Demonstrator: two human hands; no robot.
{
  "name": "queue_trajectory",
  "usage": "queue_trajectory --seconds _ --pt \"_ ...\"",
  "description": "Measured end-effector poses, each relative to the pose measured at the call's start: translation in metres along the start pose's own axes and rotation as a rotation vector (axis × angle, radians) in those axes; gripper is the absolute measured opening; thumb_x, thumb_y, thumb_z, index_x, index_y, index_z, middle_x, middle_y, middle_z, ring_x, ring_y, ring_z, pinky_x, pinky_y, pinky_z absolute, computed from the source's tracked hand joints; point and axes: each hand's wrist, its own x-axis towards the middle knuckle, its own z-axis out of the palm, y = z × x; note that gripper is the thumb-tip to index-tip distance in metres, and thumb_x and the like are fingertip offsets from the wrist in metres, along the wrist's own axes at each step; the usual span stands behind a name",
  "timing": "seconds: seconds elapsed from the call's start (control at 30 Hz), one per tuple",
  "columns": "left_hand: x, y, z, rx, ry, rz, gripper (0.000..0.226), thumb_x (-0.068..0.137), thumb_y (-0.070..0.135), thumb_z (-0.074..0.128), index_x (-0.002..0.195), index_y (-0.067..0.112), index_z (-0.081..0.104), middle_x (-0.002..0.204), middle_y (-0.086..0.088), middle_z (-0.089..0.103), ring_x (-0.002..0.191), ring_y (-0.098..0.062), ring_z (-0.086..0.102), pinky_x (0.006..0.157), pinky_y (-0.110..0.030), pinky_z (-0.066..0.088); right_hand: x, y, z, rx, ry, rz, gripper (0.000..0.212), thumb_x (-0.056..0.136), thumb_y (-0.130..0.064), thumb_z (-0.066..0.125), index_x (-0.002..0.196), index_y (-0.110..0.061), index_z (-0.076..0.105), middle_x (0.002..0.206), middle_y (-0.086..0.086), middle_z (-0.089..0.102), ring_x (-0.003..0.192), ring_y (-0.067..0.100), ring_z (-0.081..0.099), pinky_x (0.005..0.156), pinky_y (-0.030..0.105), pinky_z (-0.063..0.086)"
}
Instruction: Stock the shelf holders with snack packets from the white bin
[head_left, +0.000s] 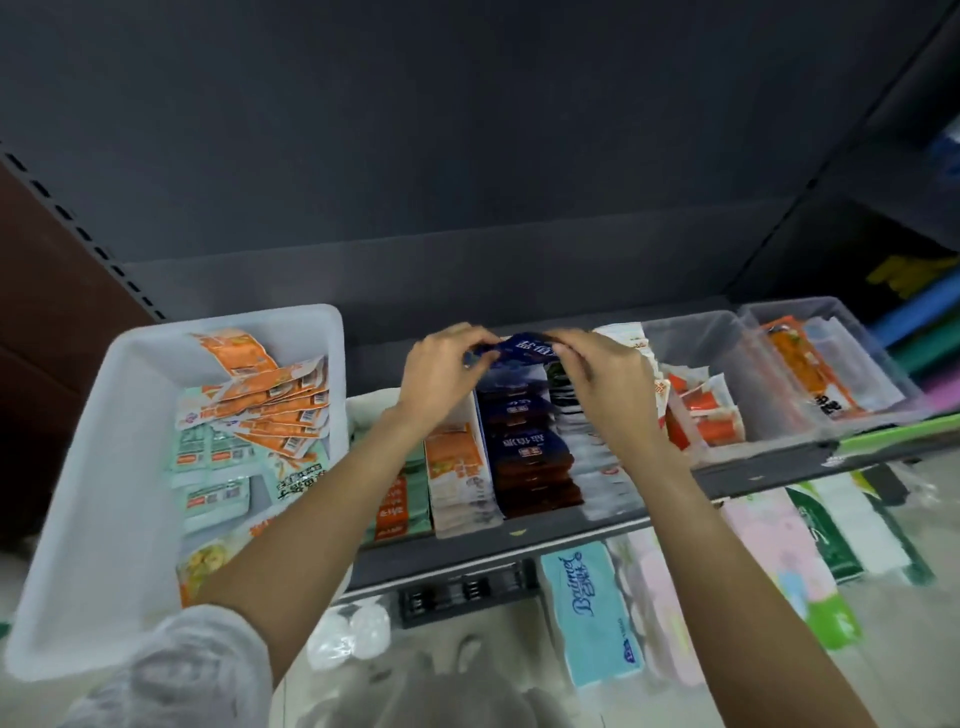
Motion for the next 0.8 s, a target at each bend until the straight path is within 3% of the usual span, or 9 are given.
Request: queue_trajectory --seconds 0.13,0.33,0.4,0.47,0.53,0.6,0.7,0.8 --pt "0.000 0.002 0.003 0.088 -0.072 -0.001 0.014 0.085 0.017 0.066 0.095 0.009 0.071 0.089 -0.006 0.070 0.084 -0.027 0.063 0.073 -0.029 0.040 0.010 -0.003 0.001 -0.136 -0.004 -0.158 0.021 0.084 -0.010 0.062 0.102 -0.016 0.072 0.087 0.005 0.073 0.071 0.025 0.068 0.056 0.034 0.056" --pt "-0.020 -0.011 0.003 0.182 -0.131 -0.062 0.026 0.087 0.029 0.061 0.112 0.023 0.067 0.115 0.003 0.064 0.113 -0.021 0.049 0.094 -0.036 0.033 0.017 -0.002 0.029 -0.370 -0.228 -0.189 0.022 0.068 -0.004 0.069 0.075 -0.025 0.071 0.059 -0.002 0.066 0.050 0.021 0.059 0.073 0.032 0.047" --pt "-0.026 -0.011 0.000 0.141 -0.126 -0.078 0.026 0.088 0.030 0.060 0.113 0.025 0.065 0.117 0.003 0.063 0.114 -0.020 0.048 0.095 -0.036 0.031 0.016 -0.007 0.037 -0.418 -0.351 -0.169 0.031 0.066 -0.001 0.069 0.082 -0.026 0.075 0.057 -0.001 0.066 0.052 0.020 0.061 0.088 0.034 0.046" --pt "-0.031 -0.008 -0.003 0.096 -0.159 -0.092 0.026 0.090 0.031 0.058 0.114 0.025 0.065 0.118 0.003 0.063 0.115 -0.020 0.048 0.095 -0.036 0.031 0.015 -0.014 0.042 -0.454 -0.517 -0.130 0.036 0.079 -0.002 0.059 0.103 -0.025 0.073 0.073 0.002 0.071 0.072 0.022 0.065 0.109 0.035 0.029" --pt "-0.040 -0.006 -0.007 0.048 -0.161 -0.093 0.026 0.090 0.031 0.057 0.114 0.025 0.065 0.118 0.003 0.063 0.115 -0.019 0.048 0.097 -0.039 0.034 0.015 -0.020 0.039 -0.402 -0.579 -0.062 0.037 0.089 -0.008 0.049 0.119 -0.023 0.064 0.095 0.006 0.072 0.092 0.023 0.064 0.117 0.037 0.013" --pt "-0.053 -0.003 -0.017 -0.029 -0.047 -0.125 0.025 0.090 0.030 0.055 0.112 0.023 0.066 0.113 0.004 0.065 0.110 -0.013 0.051 0.093 -0.035 0.039 0.012 -0.029 0.030 -0.255 -0.435 -0.004 0.038 0.089 -0.007 0.051 0.123 -0.020 0.062 0.104 0.008 0.071 0.095 0.024 0.065 0.115 0.042 0.020" --pt "-0.084 -0.001 -0.045 -0.145 0.223 -0.236 0.020 0.090 0.031 0.051 0.097 0.020 0.066 0.094 0.012 0.066 0.091 -0.001 0.057 0.079 -0.023 0.045 -0.002 -0.051 0.014 0.008 -0.135 0.013 0.035 0.086 -0.002 0.055 0.117 -0.015 0.065 0.105 0.006 0.071 0.094 0.023 0.065 0.101 0.042 0.041" --pt "-0.125 -0.016 -0.078 -0.176 0.401 -0.306 0.011 0.088 0.027 0.051 0.086 0.021 0.061 0.078 0.017 0.061 0.075 0.001 0.057 0.066 -0.019 0.044 -0.012 -0.089 0.015 0.280 -0.130 0.019 0.031 0.089 -0.003 0.051 0.114 -0.014 0.066 0.105 0.000 0.070 0.092 0.014 0.064 0.084 0.027 0.050"
